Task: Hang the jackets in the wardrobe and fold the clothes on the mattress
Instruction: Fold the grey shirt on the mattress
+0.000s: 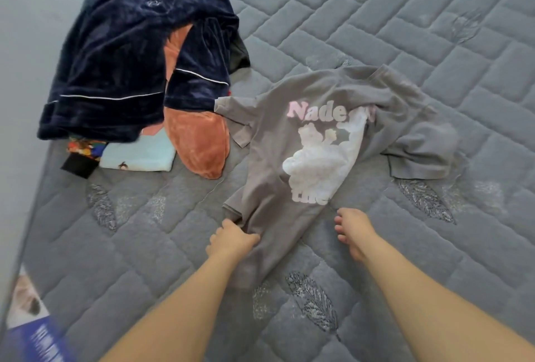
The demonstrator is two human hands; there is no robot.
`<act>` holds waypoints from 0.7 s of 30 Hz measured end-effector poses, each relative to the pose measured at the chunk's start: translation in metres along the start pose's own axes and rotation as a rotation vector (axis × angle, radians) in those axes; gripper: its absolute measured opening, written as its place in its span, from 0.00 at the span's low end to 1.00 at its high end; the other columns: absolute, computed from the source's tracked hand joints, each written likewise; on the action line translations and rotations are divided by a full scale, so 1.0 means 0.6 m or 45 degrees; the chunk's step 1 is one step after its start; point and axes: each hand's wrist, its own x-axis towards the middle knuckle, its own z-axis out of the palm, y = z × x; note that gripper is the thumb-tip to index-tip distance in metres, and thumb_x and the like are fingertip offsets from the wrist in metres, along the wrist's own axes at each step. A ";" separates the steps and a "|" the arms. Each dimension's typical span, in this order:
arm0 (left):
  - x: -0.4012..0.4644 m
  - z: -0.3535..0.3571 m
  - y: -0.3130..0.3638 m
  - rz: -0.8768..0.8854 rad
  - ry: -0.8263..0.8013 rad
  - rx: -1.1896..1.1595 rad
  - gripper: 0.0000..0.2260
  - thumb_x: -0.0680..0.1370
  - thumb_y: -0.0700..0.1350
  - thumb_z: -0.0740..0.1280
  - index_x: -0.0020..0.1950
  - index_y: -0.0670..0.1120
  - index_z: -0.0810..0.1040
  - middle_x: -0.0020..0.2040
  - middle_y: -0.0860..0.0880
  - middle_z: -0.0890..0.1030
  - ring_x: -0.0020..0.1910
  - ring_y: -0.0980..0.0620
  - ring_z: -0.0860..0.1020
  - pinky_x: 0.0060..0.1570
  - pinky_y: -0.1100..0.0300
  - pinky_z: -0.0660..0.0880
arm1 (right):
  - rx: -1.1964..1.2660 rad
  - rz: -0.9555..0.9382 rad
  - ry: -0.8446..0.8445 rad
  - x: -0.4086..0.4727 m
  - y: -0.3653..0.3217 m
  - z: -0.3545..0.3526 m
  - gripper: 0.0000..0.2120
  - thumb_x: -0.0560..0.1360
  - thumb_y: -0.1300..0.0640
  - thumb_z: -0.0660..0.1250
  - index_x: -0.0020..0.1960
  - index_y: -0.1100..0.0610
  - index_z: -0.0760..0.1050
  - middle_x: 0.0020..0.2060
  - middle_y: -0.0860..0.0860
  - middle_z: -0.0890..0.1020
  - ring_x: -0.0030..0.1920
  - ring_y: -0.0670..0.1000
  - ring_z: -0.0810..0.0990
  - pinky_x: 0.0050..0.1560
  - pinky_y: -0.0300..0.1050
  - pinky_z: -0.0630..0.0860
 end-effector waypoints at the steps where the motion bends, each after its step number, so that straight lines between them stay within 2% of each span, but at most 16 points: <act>1: -0.004 0.015 -0.003 -0.039 0.007 0.077 0.33 0.71 0.60 0.70 0.69 0.44 0.67 0.68 0.43 0.73 0.68 0.40 0.70 0.66 0.49 0.68 | -0.004 -0.029 -0.008 0.002 0.001 0.006 0.10 0.77 0.63 0.57 0.41 0.51 0.67 0.32 0.51 0.67 0.30 0.49 0.62 0.30 0.42 0.57; 3: -0.019 0.036 0.013 0.026 0.008 0.066 0.21 0.74 0.55 0.66 0.63 0.45 0.74 0.62 0.43 0.78 0.63 0.41 0.75 0.62 0.52 0.71 | 0.021 -0.097 -0.012 0.008 0.001 0.011 0.10 0.77 0.64 0.55 0.41 0.50 0.66 0.31 0.50 0.65 0.30 0.48 0.59 0.31 0.42 0.54; 5: -0.052 0.038 0.039 0.280 -0.132 -0.114 0.09 0.76 0.49 0.64 0.44 0.44 0.76 0.43 0.44 0.80 0.43 0.45 0.78 0.43 0.56 0.73 | 0.064 -0.098 0.031 0.014 0.004 0.005 0.12 0.77 0.65 0.54 0.40 0.50 0.65 0.31 0.50 0.64 0.30 0.48 0.58 0.31 0.42 0.53; 6: -0.082 0.029 0.056 0.432 -0.259 -0.238 0.10 0.75 0.47 0.65 0.36 0.46 0.71 0.33 0.48 0.74 0.33 0.48 0.72 0.34 0.57 0.66 | 0.081 -0.059 0.070 0.016 0.008 0.000 0.12 0.77 0.65 0.54 0.40 0.50 0.64 0.31 0.51 0.64 0.29 0.48 0.59 0.30 0.42 0.53; 7: -0.118 0.012 0.071 0.552 -0.397 -0.409 0.13 0.74 0.45 0.66 0.32 0.49 0.66 0.29 0.51 0.69 0.29 0.51 0.67 0.30 0.58 0.61 | 0.091 -0.010 0.101 0.014 0.014 -0.008 0.12 0.78 0.64 0.54 0.39 0.51 0.65 0.30 0.51 0.65 0.28 0.49 0.60 0.29 0.41 0.55; 8: -0.155 -0.013 0.084 0.627 -0.541 -0.606 0.12 0.73 0.43 0.67 0.32 0.49 0.67 0.27 0.52 0.69 0.27 0.53 0.66 0.28 0.60 0.61 | 0.100 0.036 0.120 0.013 0.021 -0.015 0.11 0.78 0.64 0.54 0.40 0.52 0.67 0.28 0.53 0.68 0.25 0.50 0.63 0.26 0.40 0.58; 9: -0.188 -0.051 0.094 0.675 -0.677 -0.810 0.08 0.71 0.41 0.66 0.33 0.48 0.71 0.28 0.51 0.73 0.27 0.53 0.70 0.27 0.63 0.64 | 0.119 0.077 0.130 0.010 0.026 -0.023 0.10 0.79 0.64 0.54 0.42 0.54 0.69 0.26 0.55 0.71 0.23 0.53 0.67 0.24 0.38 0.61; 10: -0.203 -0.093 0.099 0.697 -0.723 -0.954 0.06 0.71 0.38 0.65 0.36 0.46 0.75 0.31 0.48 0.77 0.28 0.52 0.74 0.28 0.65 0.69 | 0.138 0.107 0.129 0.005 0.029 -0.029 0.10 0.79 0.64 0.53 0.45 0.56 0.71 0.24 0.56 0.73 0.22 0.54 0.71 0.22 0.37 0.64; 12: -0.208 -0.185 0.093 0.675 -0.650 -1.051 0.04 0.70 0.35 0.64 0.40 0.43 0.76 0.35 0.44 0.78 0.30 0.49 0.76 0.31 0.63 0.72 | 0.143 0.122 0.155 -0.012 0.022 -0.030 0.08 0.80 0.64 0.55 0.48 0.58 0.72 0.28 0.57 0.75 0.26 0.54 0.73 0.23 0.37 0.68; 14: -0.172 -0.256 0.068 0.608 -0.508 -0.893 0.05 0.68 0.38 0.65 0.43 0.44 0.77 0.38 0.42 0.78 0.35 0.47 0.76 0.37 0.57 0.70 | 0.158 0.086 0.207 -0.033 0.006 -0.017 0.07 0.80 0.62 0.56 0.52 0.58 0.73 0.33 0.55 0.72 0.30 0.52 0.69 0.29 0.41 0.65; 15: -0.150 -0.277 0.048 0.556 -0.417 -0.772 0.03 0.69 0.38 0.65 0.40 0.45 0.77 0.38 0.42 0.79 0.36 0.47 0.76 0.39 0.56 0.70 | 0.175 0.063 0.219 -0.041 -0.001 -0.008 0.09 0.80 0.61 0.57 0.55 0.58 0.74 0.34 0.55 0.71 0.31 0.52 0.67 0.31 0.42 0.63; 17: -0.091 -0.287 -0.002 0.395 -0.246 -0.508 0.07 0.74 0.37 0.65 0.38 0.45 0.77 0.39 0.43 0.81 0.36 0.47 0.77 0.38 0.58 0.70 | 0.189 0.024 0.194 -0.050 -0.013 0.011 0.13 0.81 0.60 0.57 0.61 0.62 0.75 0.38 0.56 0.72 0.32 0.51 0.66 0.32 0.43 0.61; 18: -0.059 -0.280 -0.032 0.323 -0.195 -0.403 0.04 0.75 0.37 0.66 0.41 0.44 0.78 0.41 0.42 0.82 0.36 0.47 0.78 0.37 0.59 0.71 | 0.176 0.027 0.173 -0.053 -0.017 0.022 0.14 0.81 0.60 0.56 0.63 0.64 0.74 0.41 0.57 0.74 0.33 0.51 0.67 0.33 0.43 0.61; 19: -0.030 -0.268 -0.061 0.266 -0.141 -0.312 0.02 0.75 0.37 0.67 0.46 0.42 0.79 0.44 0.41 0.82 0.38 0.45 0.79 0.35 0.59 0.72 | 0.159 0.043 0.132 -0.058 -0.019 0.033 0.14 0.81 0.61 0.56 0.63 0.64 0.74 0.44 0.57 0.74 0.33 0.50 0.68 0.33 0.43 0.62; 21: 0.022 -0.237 -0.111 0.156 0.010 -0.188 0.07 0.74 0.37 0.67 0.52 0.40 0.77 0.47 0.39 0.81 0.41 0.43 0.79 0.34 0.58 0.74 | 0.084 0.078 0.050 -0.056 -0.015 0.065 0.09 0.81 0.60 0.58 0.57 0.58 0.74 0.40 0.55 0.74 0.34 0.49 0.69 0.33 0.42 0.63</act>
